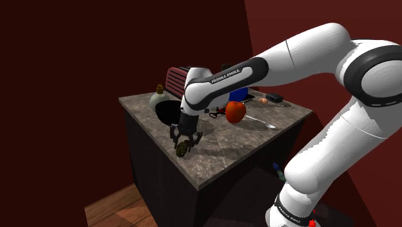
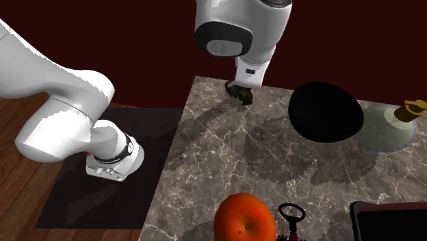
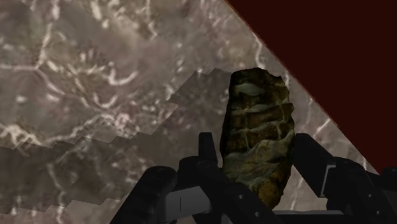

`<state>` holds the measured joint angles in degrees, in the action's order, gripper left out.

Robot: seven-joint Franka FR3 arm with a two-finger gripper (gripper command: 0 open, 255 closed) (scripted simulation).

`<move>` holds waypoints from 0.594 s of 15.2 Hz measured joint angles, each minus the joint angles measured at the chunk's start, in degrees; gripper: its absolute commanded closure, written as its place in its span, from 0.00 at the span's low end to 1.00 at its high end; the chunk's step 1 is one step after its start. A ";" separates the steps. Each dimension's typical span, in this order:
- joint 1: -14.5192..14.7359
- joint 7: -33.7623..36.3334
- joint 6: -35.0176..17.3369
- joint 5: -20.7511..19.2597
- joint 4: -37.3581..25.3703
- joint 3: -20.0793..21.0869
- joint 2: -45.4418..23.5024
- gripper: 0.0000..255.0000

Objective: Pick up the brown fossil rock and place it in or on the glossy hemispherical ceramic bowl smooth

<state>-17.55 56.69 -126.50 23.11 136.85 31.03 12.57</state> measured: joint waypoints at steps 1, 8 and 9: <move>0.01 0.03 0.54 0.03 -0.18 -0.08 0.30 1.00; -0.09 0.53 6.36 -0.04 -3.18 -1.17 3.17 1.00; -0.11 0.61 7.09 -0.08 -3.64 -1.30 3.46 1.00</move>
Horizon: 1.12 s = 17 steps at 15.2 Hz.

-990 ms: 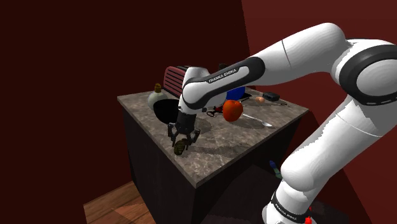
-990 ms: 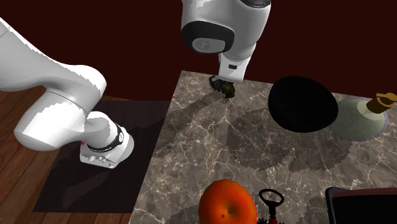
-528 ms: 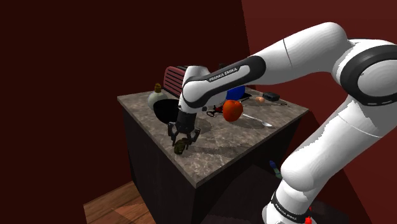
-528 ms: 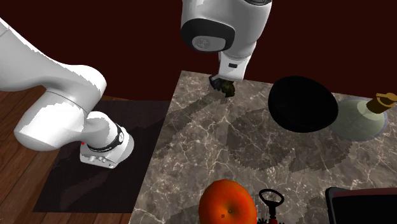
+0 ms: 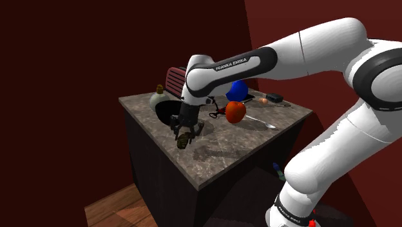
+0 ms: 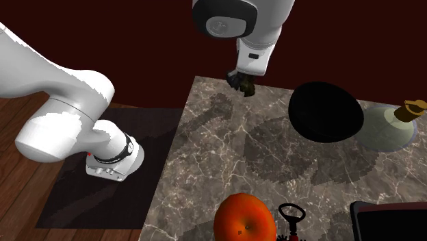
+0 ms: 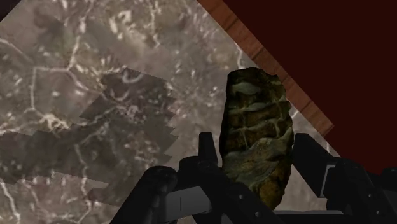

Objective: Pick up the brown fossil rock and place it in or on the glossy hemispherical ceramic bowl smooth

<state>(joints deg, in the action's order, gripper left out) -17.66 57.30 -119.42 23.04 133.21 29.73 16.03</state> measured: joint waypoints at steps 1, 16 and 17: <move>0.00 0.23 0.85 -0.07 -0.63 -0.08 0.26 1.00; -0.43 2.27 12.58 -1.12 -9.76 -1.97 3.10 1.00; -0.49 2.41 13.32 -1.24 -10.52 -2.08 3.08 1.00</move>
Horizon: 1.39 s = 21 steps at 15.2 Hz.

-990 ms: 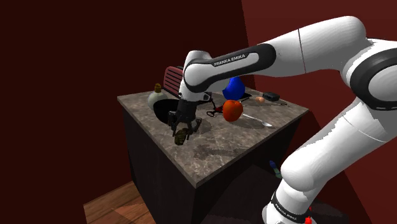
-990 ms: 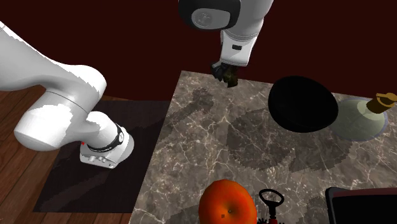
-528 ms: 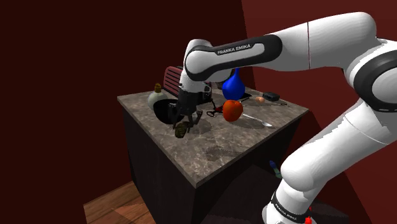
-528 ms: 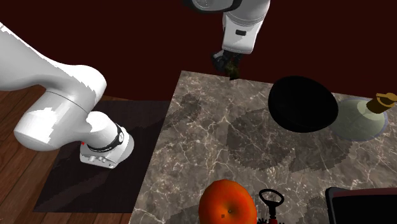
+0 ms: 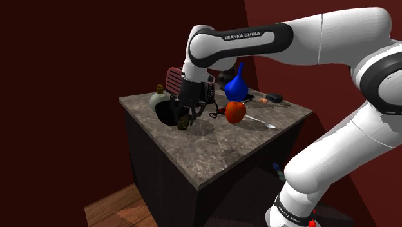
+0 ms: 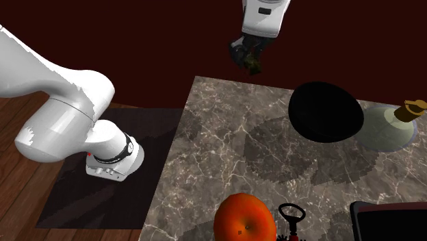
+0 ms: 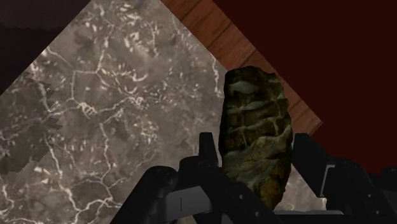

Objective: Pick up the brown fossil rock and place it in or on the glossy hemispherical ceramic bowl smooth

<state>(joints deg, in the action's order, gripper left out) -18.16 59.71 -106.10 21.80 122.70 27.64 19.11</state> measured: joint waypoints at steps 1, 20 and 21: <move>-0.03 0.11 0.69 -0.05 -0.57 -0.12 0.13 1.00; -3.82 0.20 8.69 -13.08 -33.27 -1.82 -27.48 1.00; -3.68 0.22 9.42 -14.13 -36.24 -2.00 -29.94 1.00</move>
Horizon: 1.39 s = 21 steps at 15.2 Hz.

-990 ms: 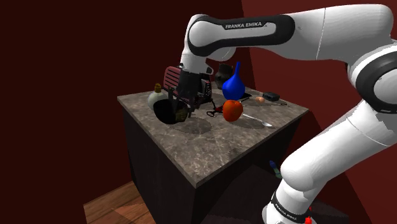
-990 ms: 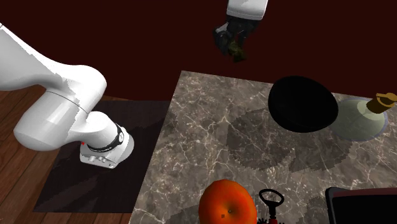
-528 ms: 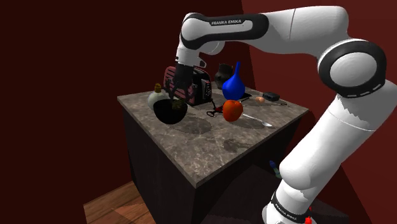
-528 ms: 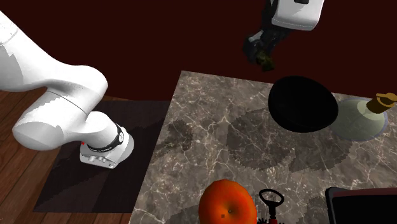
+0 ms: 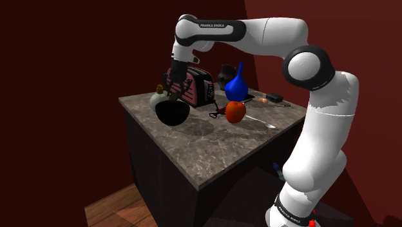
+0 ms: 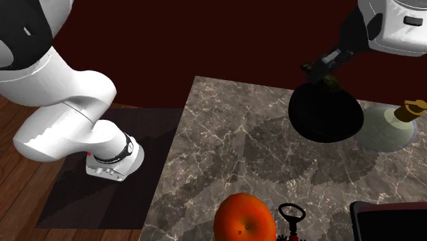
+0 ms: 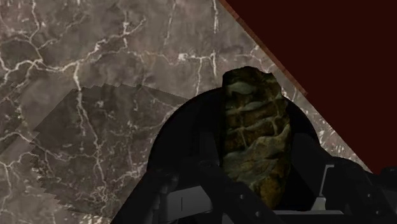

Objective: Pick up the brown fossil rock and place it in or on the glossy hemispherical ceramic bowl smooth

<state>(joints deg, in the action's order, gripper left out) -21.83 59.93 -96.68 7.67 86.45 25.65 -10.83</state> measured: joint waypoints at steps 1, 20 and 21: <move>0.10 -0.07 1.05 -0.87 -2.97 -0.22 -2.17 1.00; 0.50 -1.67 -6.56 -3.59 -2.00 -1.19 -9.56 1.00; 0.51 -1.67 -6.62 -3.60 -1.98 -1.20 -9.60 1.00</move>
<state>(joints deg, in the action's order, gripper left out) -21.33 58.26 -103.30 4.07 84.47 24.45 -20.43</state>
